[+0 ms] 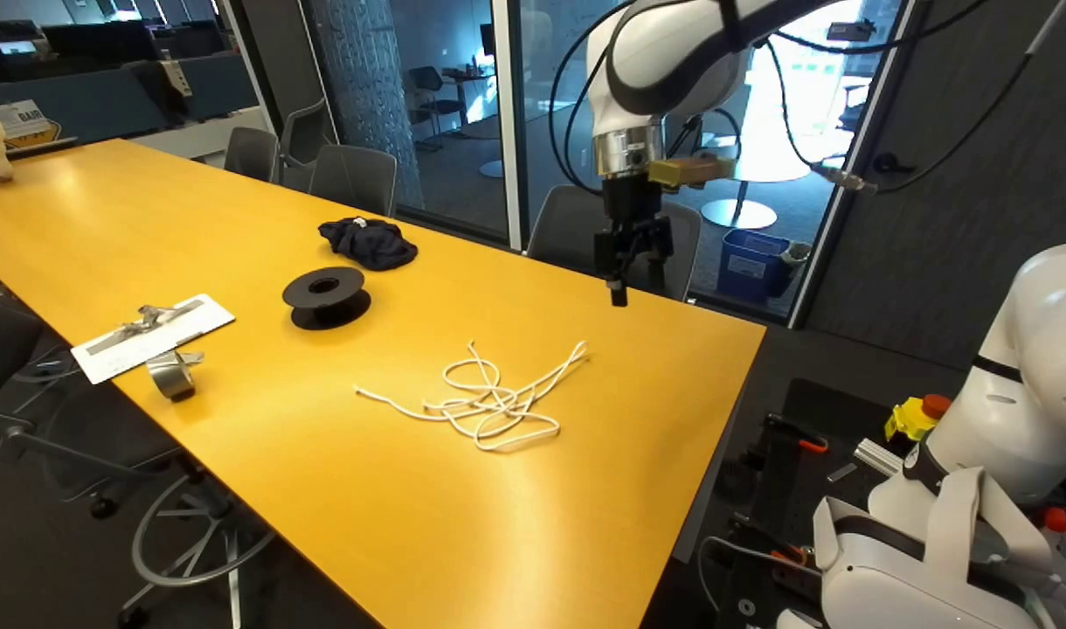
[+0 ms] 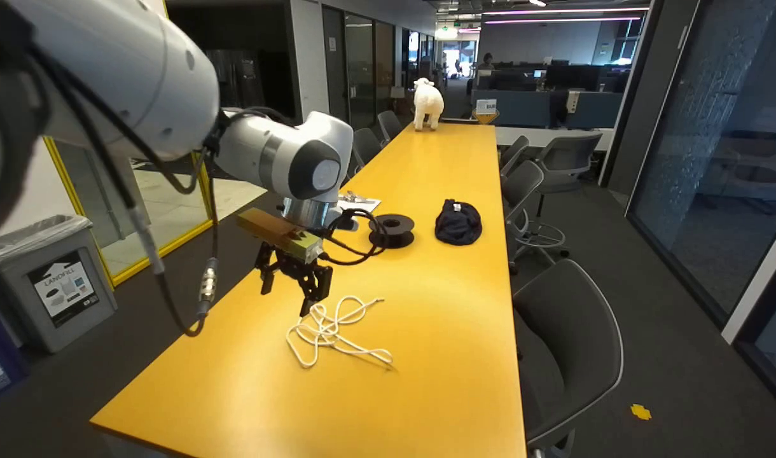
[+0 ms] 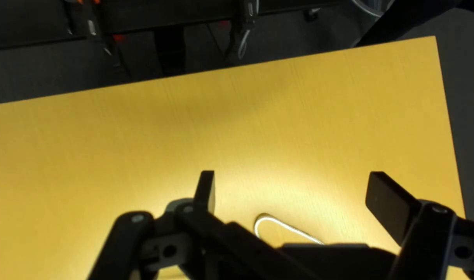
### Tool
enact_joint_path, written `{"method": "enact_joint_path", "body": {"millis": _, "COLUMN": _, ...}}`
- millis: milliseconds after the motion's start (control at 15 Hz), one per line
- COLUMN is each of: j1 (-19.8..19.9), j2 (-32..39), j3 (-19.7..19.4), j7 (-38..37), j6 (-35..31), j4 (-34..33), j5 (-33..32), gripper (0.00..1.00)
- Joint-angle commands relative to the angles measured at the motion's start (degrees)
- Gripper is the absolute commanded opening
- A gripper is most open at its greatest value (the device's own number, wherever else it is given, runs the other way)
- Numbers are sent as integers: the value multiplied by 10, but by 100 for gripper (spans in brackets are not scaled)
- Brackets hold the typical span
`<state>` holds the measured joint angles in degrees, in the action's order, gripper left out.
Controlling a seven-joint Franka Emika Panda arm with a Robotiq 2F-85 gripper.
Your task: Separate the two white ropes
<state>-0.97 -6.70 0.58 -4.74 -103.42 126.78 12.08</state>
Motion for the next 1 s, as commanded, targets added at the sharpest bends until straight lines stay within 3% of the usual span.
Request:
{"method": "enact_joint_path", "body": {"millis": 0, "j1": -8, "j2": 112, "j3": 9, "j7": -21, "j6": -63, "j4": -69, "j5": 47, "gripper": 100}}
{"method": "enact_joint_path", "body": {"millis": 467, "j1": -36, "j2": 239, "j3": 28, "j7": -89, "j6": -257, "j4": -109, "j5": 43, "gripper": 100}}
{"method": "enact_joint_path", "body": {"millis": 733, "j1": -63, "j2": 287, "j3": 21, "j7": -94, "j6": -353, "j4": -106, "j5": -23, "gripper": 100}}
{"method": "enact_joint_path", "body": {"millis": 933, "j1": -82, "j2": 320, "j3": 7, "j7": -105, "j6": -385, "j4": -112, "j5": -98, "gripper": 100}}
